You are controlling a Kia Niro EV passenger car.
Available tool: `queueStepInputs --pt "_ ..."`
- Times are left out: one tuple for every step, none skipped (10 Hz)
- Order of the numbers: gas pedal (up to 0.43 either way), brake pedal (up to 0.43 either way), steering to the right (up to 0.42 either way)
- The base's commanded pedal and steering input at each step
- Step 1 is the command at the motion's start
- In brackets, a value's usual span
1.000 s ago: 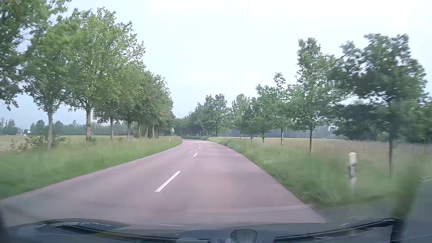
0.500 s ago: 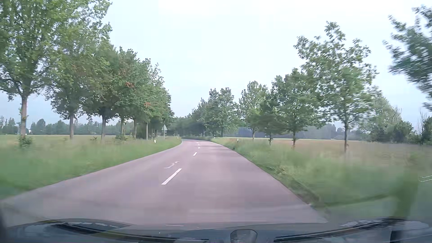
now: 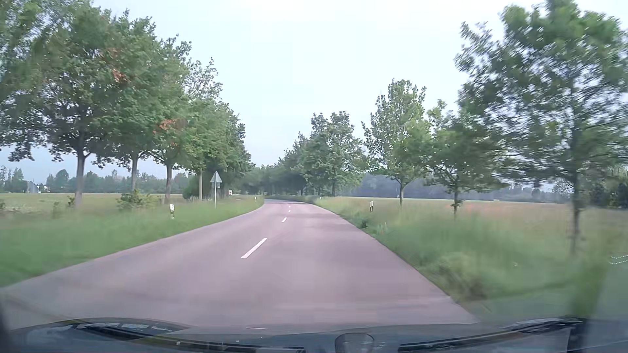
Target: Follow the waypoints while adhering to traffic rules and regulations
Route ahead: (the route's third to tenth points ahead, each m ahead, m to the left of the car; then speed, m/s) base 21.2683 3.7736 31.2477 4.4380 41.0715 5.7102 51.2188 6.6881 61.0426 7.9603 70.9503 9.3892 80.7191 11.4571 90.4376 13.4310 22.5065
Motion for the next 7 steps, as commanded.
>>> queueStepInputs --pt "0.280 0.000 -0.014" --pt "0.280 0.000 -0.014" --pt "0.280 0.000 -0.014" --pt "0.280 0.000 -0.013" --pt "0.280 0.000 -0.013" --pt "0.280 0.000 -0.013" --pt "0.280 0.000 -0.013"
